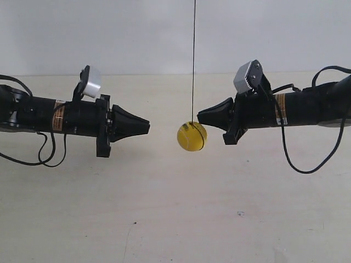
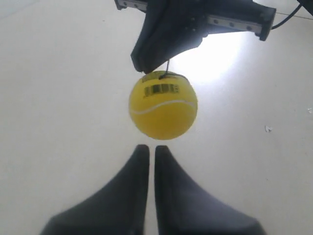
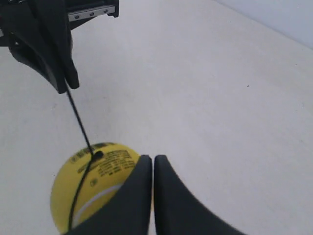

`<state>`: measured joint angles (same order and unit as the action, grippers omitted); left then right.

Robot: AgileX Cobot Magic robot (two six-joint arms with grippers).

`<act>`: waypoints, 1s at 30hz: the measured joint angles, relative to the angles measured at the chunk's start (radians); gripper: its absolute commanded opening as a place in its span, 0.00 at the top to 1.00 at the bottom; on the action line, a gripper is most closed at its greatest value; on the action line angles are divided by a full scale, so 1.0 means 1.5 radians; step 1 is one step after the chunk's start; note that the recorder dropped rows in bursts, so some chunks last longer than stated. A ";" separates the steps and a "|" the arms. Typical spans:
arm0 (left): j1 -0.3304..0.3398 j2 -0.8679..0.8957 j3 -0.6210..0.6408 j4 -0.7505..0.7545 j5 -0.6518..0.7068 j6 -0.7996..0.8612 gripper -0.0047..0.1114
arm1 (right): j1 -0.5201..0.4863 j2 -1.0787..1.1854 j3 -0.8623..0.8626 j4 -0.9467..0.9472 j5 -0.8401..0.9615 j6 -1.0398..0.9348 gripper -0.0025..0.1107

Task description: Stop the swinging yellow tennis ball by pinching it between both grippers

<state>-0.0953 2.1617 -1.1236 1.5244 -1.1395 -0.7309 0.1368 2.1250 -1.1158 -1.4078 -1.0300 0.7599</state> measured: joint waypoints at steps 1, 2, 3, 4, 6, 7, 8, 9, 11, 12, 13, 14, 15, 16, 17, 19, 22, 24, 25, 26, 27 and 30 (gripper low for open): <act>0.002 0.000 0.000 0.000 -0.002 -0.001 0.92 | 0.000 0.000 0.000 0.000 0.000 0.000 0.98; 0.004 0.000 0.000 0.000 -0.008 -0.003 0.92 | 0.000 0.000 0.000 -0.002 0.000 0.001 0.98; 0.004 0.000 0.000 0.000 -0.010 -0.003 0.92 | 0.000 0.000 0.000 -0.002 0.000 0.001 0.98; 0.004 0.000 0.000 0.000 -0.012 -0.004 0.92 | 0.000 0.000 0.000 -0.002 -0.002 0.003 0.98; 0.004 0.000 0.000 0.001 -0.013 -0.005 0.92 | 0.000 0.000 0.000 -0.002 -0.002 0.003 0.98; 0.004 0.000 0.000 0.003 -0.013 -0.005 0.92 | 0.000 0.000 0.000 -0.004 -0.002 0.003 0.98; 0.004 0.000 0.000 0.008 -0.013 -0.005 0.92 | 0.000 0.000 0.000 -0.006 -0.002 0.004 0.98; 0.004 0.000 0.000 0.016 -0.013 -0.005 0.92 | 0.000 0.000 0.000 -0.007 -0.002 0.005 0.98; 0.004 0.000 0.000 0.020 -0.013 -0.005 0.92 | 0.000 0.000 0.000 -0.012 -0.001 0.007 0.98; 0.004 0.000 0.000 0.022 -0.013 -0.005 0.92 | 0.000 0.000 0.000 -0.013 0.002 0.007 0.98; 0.004 0.000 0.000 0.022 -0.013 -0.005 0.92 | 0.000 0.000 0.000 -0.013 0.003 0.009 0.98; 0.004 0.000 0.000 0.022 -0.013 -0.005 0.92 | 0.000 0.000 0.000 -0.013 0.003 0.010 0.98; 0.004 0.000 0.000 0.022 -0.013 -0.005 0.92 | 0.000 0.000 0.000 -0.017 0.003 0.012 0.98; 0.004 0.000 0.000 0.022 -0.013 -0.005 0.92 | 0.000 0.000 0.000 -0.019 0.003 0.015 0.98; 0.004 0.000 0.000 0.022 -0.013 -0.005 0.92 | 0.000 0.000 0.000 -0.020 0.003 0.015 0.98; 0.004 0.000 0.000 0.022 -0.013 -0.005 0.92 | 0.000 0.000 0.000 -0.022 0.003 0.018 0.98; 0.004 0.006 0.000 0.018 -0.013 -0.005 0.92 | 0.000 0.000 0.000 -0.023 0.004 0.020 0.98; 0.004 0.009 0.000 0.018 -0.013 -0.005 0.92 | 0.000 0.000 0.000 -0.023 0.007 0.021 0.98; 0.004 0.011 0.000 0.018 -0.013 -0.005 0.92 | 0.000 0.000 0.000 -0.023 0.009 0.023 0.98; 0.004 0.011 0.000 0.016 -0.013 -0.005 0.92 | 0.000 0.000 0.000 -0.023 0.011 0.023 0.98; 0.004 0.011 0.000 0.016 -0.013 -0.005 0.92 | 0.000 0.000 0.000 -0.024 0.014 0.024 0.98; 0.004 0.011 0.000 0.016 -0.014 -0.005 0.92 | 0.000 0.000 0.000 -0.024 0.017 0.024 0.98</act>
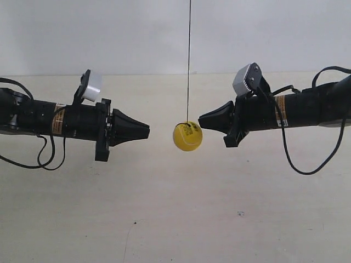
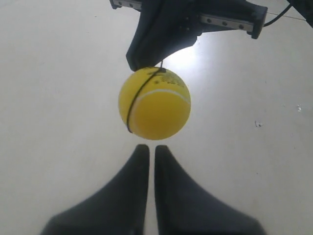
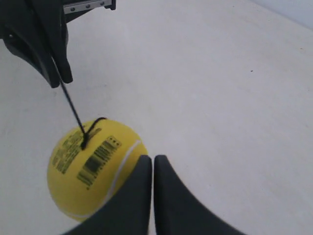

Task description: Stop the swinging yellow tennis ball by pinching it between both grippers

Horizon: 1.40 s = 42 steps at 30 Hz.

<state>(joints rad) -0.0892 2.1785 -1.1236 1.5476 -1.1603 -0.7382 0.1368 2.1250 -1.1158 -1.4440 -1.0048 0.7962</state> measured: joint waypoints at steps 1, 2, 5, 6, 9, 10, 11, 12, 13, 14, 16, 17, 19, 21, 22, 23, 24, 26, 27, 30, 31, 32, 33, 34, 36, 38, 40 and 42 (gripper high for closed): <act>0.000 0.000 0.000 0.000 -0.001 0.000 0.92 | 0.000 0.000 0.000 0.000 0.000 0.000 0.98; 0.000 0.000 0.000 0.000 -0.002 0.000 0.92 | 0.000 0.000 0.000 0.004 0.000 -0.002 0.98; 0.000 -0.002 0.000 -0.002 -0.007 0.000 0.92 | 0.000 0.000 0.000 0.034 0.008 -0.017 0.98; 0.000 -0.004 0.000 -0.002 -0.007 0.000 0.92 | 0.000 -0.001 0.000 0.037 0.013 -0.017 0.98; 0.000 -0.026 0.000 0.001 -0.007 -0.010 0.92 | 0.000 -0.024 0.000 0.034 0.046 -0.004 0.98; 0.000 -0.032 0.000 0.006 -0.007 -0.014 0.92 | 0.000 -0.034 0.000 0.025 0.051 0.003 0.98; 0.000 -0.045 0.000 0.018 -0.007 -0.019 0.92 | -0.001 -0.052 0.000 0.006 0.055 0.018 0.98; 0.000 -0.050 0.000 0.023 -0.008 -0.023 0.92 | -0.001 -0.063 0.000 -0.006 0.057 0.029 0.98; 0.000 -0.063 0.000 0.033 -0.009 -0.034 0.92 | -0.001 -0.083 0.000 -0.023 0.061 0.053 0.98; 0.000 -0.076 0.000 0.038 -0.009 -0.046 0.92 | -0.001 -0.104 0.000 -0.031 0.069 0.087 0.98; 0.000 -0.102 0.005 0.041 -0.015 -0.056 0.92 | -0.003 -0.132 0.000 -0.051 0.083 0.128 0.98; 0.000 -0.113 0.009 0.042 -0.017 -0.058 0.92 | -0.003 -0.143 0.000 -0.063 0.087 0.141 0.98; 0.000 -0.150 0.024 0.049 -0.020 -0.059 0.92 | -0.004 -0.172 0.000 -0.105 0.097 0.181 0.98; 0.000 -0.196 0.040 0.055 -0.027 -0.059 0.92 | -0.004 -0.205 0.000 -0.155 0.103 0.230 0.98; 0.000 -0.233 0.044 0.056 -0.028 -0.063 0.92 | -0.004 -0.232 0.000 -0.182 0.107 0.270 0.98; 0.000 -0.271 0.045 0.055 -0.028 -0.075 0.92 | -0.004 -0.264 0.000 -0.192 0.109 0.303 0.98; 0.000 -0.291 0.045 0.051 -0.026 -0.082 0.92 | -0.004 -0.282 0.000 -0.194 0.109 0.318 0.98; 0.000 -0.347 0.045 0.047 -0.022 -0.103 0.92 | -0.004 -0.335 0.000 -0.196 0.100 0.342 0.98; 0.000 -0.370 0.045 0.046 -0.022 -0.110 0.92 | -0.004 -0.356 0.000 -0.197 0.097 0.348 0.98; 0.000 -0.439 0.046 0.039 -0.012 -0.142 0.92 | -0.004 -0.423 0.000 -0.199 0.097 0.371 0.98; 0.000 -0.471 0.046 0.038 -0.001 -0.157 0.92 | -0.004 -0.446 0.000 -0.199 0.099 0.379 0.98; 0.000 -0.494 0.046 0.038 0.006 -0.169 0.92 | -0.004 -0.466 0.000 -0.199 0.102 0.384 0.98; 0.000 -0.523 0.046 0.038 0.020 -0.184 0.92 | -0.004 -0.492 0.000 -0.199 0.106 0.390 0.98; 0.000 -0.552 0.046 0.038 0.037 -0.201 0.92 | -0.004 -0.518 0.000 -0.200 0.114 0.398 0.98; 0.000 -0.608 0.046 0.038 0.077 -0.236 0.92 | -0.004 -0.568 0.000 -0.201 0.136 0.414 0.98; 0.000 -0.672 0.046 0.038 0.120 -0.270 0.92 | -0.004 -0.627 0.000 -0.203 0.171 0.433 0.98; 0.000 -0.737 0.046 0.038 0.168 -0.306 0.92 | -0.004 -0.686 0.000 -0.203 0.208 0.451 0.98; 0.000 -0.796 0.046 0.038 0.209 -0.337 0.92 | -0.004 -0.740 0.000 -0.203 0.248 0.463 0.98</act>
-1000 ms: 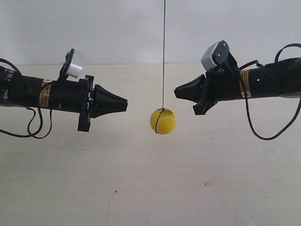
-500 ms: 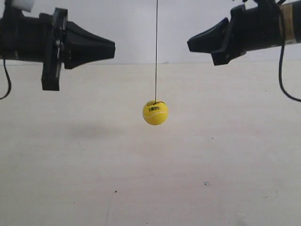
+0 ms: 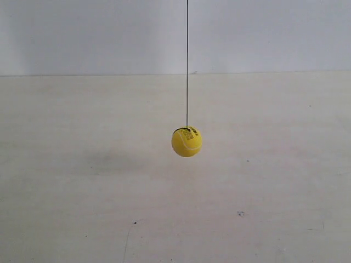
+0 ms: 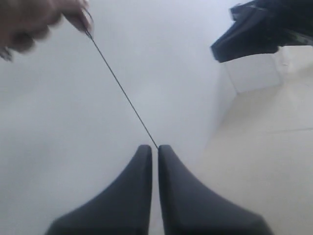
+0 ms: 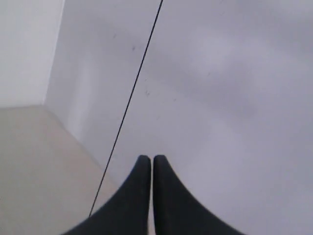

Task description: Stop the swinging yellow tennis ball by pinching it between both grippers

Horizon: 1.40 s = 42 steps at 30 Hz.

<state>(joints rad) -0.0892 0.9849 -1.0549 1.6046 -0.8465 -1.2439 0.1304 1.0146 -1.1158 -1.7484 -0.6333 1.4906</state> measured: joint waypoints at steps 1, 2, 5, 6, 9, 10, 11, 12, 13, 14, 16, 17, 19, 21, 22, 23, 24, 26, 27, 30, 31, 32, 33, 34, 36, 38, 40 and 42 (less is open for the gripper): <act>0.000 -0.033 0.001 0.003 0.023 -0.016 0.92 | 0.000 -0.030 0.000 0.000 0.019 0.005 0.98; 0.000 -0.061 0.003 0.004 0.042 -0.030 0.92 | 0.000 -0.054 0.000 0.000 0.033 0.008 0.98; 0.000 -0.171 0.020 0.014 0.125 -0.056 0.92 | 0.000 -0.138 0.000 0.000 0.091 0.011 0.98; 0.000 -0.202 0.026 0.019 0.154 -0.061 0.92 | 0.000 -0.158 0.000 0.000 0.106 0.012 0.98; 0.001 -0.311 0.044 0.026 0.230 -0.072 0.92 | 0.000 -0.227 0.000 0.001 0.157 0.012 0.98; 0.001 -0.346 0.052 0.031 0.253 -0.073 0.92 | 0.000 -0.247 0.000 0.001 0.171 0.009 0.98; 0.001 -0.382 0.060 0.038 0.274 -0.075 0.92 | 0.000 -0.267 0.000 0.001 0.183 0.005 0.98; 0.001 -0.411 0.066 0.041 0.290 -0.076 0.92 | 0.000 -0.284 0.000 0.001 0.191 0.000 0.98; 0.001 -0.445 0.074 0.047 0.307 -0.078 0.92 | 0.000 -0.304 0.000 0.001 0.200 -0.009 0.98; 0.001 -0.479 0.082 0.051 0.321 -0.079 0.92 | 0.000 -0.325 0.000 0.001 0.208 -0.015 0.98; 0.001 -0.535 0.102 0.063 0.347 -0.087 0.92 | 0.000 -0.365 0.000 0.001 0.221 -0.025 0.98; 0.001 -0.564 0.114 0.071 0.361 -0.093 0.92 | 0.000 -0.389 0.002 0.001 0.231 -0.032 0.98; 0.001 -0.621 0.139 0.083 0.383 -0.105 0.92 | 0.000 -0.442 0.017 0.002 0.251 -0.046 0.98; 0.000 -0.650 0.160 0.086 0.394 -0.116 0.92 | 0.000 -0.493 0.041 0.002 0.272 -0.062 0.98; 0.000 -0.657 0.167 0.087 0.396 -0.126 0.92 | 0.000 -0.530 0.060 0.002 0.290 -0.071 0.98; 0.000 -0.657 0.175 0.087 0.396 -0.138 0.92 | 0.000 -0.555 0.075 0.002 0.301 -0.078 0.98; 0.000 -0.657 0.182 0.087 0.396 -0.148 0.92 | 0.000 -0.580 0.092 0.002 0.315 -0.081 0.98; 0.000 -0.657 0.206 0.088 0.393 -0.167 0.92 | 0.000 -0.641 0.137 0.002 0.353 -0.093 0.98; 0.000 -0.657 0.219 0.088 0.393 -0.175 0.92 | 0.000 -0.662 0.159 0.002 0.368 -0.100 0.98; 0.000 -0.656 0.261 0.088 0.393 -0.187 0.92 | -0.002 -0.677 0.211 0.002 0.407 -0.103 0.98; 0.000 -0.656 0.273 0.088 0.393 -0.190 0.92 | -0.004 -0.677 0.230 0.002 0.412 -0.103 0.98; 0.000 -0.656 0.287 0.088 0.393 -0.192 0.92 | -0.009 -0.677 0.244 0.002 0.412 -0.103 0.98; 0.000 -0.656 0.301 0.088 0.393 -0.193 0.92 | -0.013 -0.677 0.261 0.002 0.408 -0.102 0.98; 0.000 -0.656 0.311 0.088 0.393 -0.193 0.92 | -0.015 -0.677 0.275 0.002 0.397 -0.097 0.98; 0.000 -0.656 0.334 0.089 0.393 -0.193 0.92 | -0.017 -0.677 0.296 0.002 0.369 -0.090 0.98; 0.000 -0.655 0.352 0.089 0.393 -0.193 0.92 | -0.017 -0.677 0.312 0.002 0.341 -0.080 0.98; 0.000 -0.655 0.364 0.089 0.393 -0.193 0.92 | -0.017 -0.677 0.321 0.002 0.307 -0.067 0.98; 0.000 -0.655 0.371 0.091 0.392 -0.195 0.92 | -0.018 -0.677 0.324 0.002 0.276 -0.056 0.98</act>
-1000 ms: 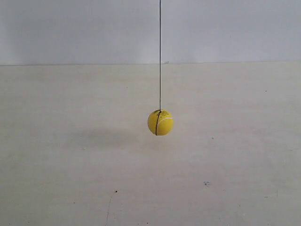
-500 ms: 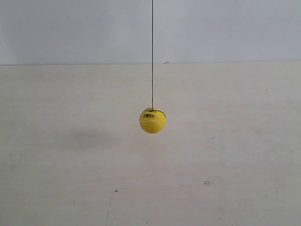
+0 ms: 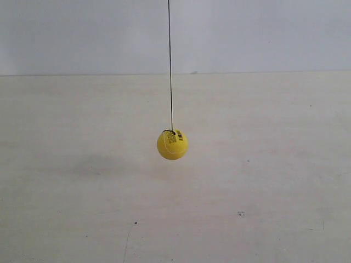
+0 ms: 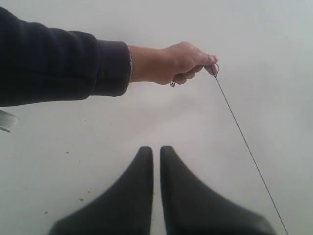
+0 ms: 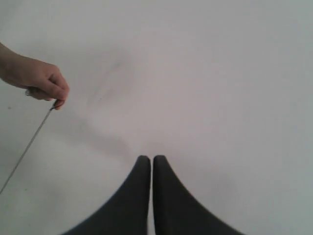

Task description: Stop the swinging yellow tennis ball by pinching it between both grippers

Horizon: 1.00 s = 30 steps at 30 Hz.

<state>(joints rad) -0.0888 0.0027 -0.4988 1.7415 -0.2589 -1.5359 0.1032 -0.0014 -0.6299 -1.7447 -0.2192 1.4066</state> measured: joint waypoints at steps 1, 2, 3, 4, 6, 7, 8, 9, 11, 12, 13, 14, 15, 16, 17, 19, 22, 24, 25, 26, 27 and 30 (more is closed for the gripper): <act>0.000 0.000 0.002 0.000 0.000 0.000 0.92 | 0.000 0.000 0.001 0.000 -0.013 0.006 0.98; 0.000 0.000 0.002 0.000 -0.002 0.000 0.92 | 0.000 0.000 0.001 0.000 -0.024 0.010 0.98; 0.000 0.000 0.002 0.000 -0.002 0.000 0.92 | 0.000 0.000 0.001 0.000 -0.031 0.011 0.98; 0.000 0.000 0.002 0.000 -0.002 0.000 0.92 | 0.000 0.000 0.001 0.000 -0.038 0.011 0.98; 0.000 0.000 0.002 0.000 -0.002 0.000 0.92 | -0.001 0.000 0.001 0.000 -0.043 0.013 0.98; 0.000 0.000 0.002 0.000 -0.002 0.000 0.92 | -0.001 0.000 0.001 0.000 -0.043 0.013 0.98; 0.000 0.000 0.002 0.000 -0.002 0.000 0.92 | -0.001 0.000 0.001 0.000 -0.045 0.013 0.98; 0.000 0.000 0.002 0.000 -0.002 0.000 0.92 | -0.001 0.000 0.001 0.000 -0.045 0.013 0.98; 0.000 0.000 0.002 0.000 -0.002 0.000 0.92 | -0.001 0.000 0.001 0.000 -0.045 0.013 0.98; 0.000 0.000 0.002 0.000 -0.002 0.000 0.92 | -0.001 0.000 0.001 0.000 -0.045 0.013 0.98; 0.000 0.000 0.002 0.000 -0.002 0.000 0.92 | -0.001 0.000 0.001 0.000 -0.045 0.013 0.98; 0.000 0.000 0.002 0.000 -0.002 0.000 0.92 | -0.001 0.000 0.001 0.000 -0.045 0.013 0.98; 0.000 0.000 0.002 0.000 -0.002 0.000 0.92 | -0.001 0.000 0.001 0.000 -0.046 0.013 0.98; 0.000 0.000 0.002 0.000 -0.002 0.000 0.92 | -0.001 0.000 0.001 0.000 -0.046 0.014 0.98; 0.000 0.000 0.002 0.000 -0.003 0.000 0.92 | -0.001 0.000 0.001 0.000 -0.046 0.014 0.98; 0.000 0.000 0.002 0.000 -0.004 0.000 0.92 | -0.001 0.000 0.001 0.000 -0.046 0.015 0.98; 0.000 0.000 0.002 0.000 -0.006 0.000 0.92 | -0.001 0.000 0.001 0.000 -0.046 0.015 0.98; 0.000 0.000 0.002 0.000 -0.006 0.000 0.92 | -0.001 0.000 0.001 0.000 -0.046 0.015 0.98; 0.000 0.000 0.002 0.000 -0.006 0.000 0.92 | -0.001 0.001 0.001 0.000 -0.044 0.016 0.98; 0.000 0.000 0.002 0.000 -0.006 0.000 0.92 | -0.001 0.001 0.003 0.000 -0.041 0.020 0.98; 0.000 0.000 0.002 0.000 -0.007 0.000 0.92 | -0.001 0.001 0.006 0.005 -0.032 0.029 0.98; 0.000 0.000 0.002 0.000 -0.009 0.000 0.92 | -0.001 0.001 0.026 0.044 0.038 0.091 0.98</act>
<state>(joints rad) -0.0888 0.0027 -0.4962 1.7419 -0.2724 -1.5359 0.1024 0.0004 -0.5903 -1.6782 -0.1624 1.5433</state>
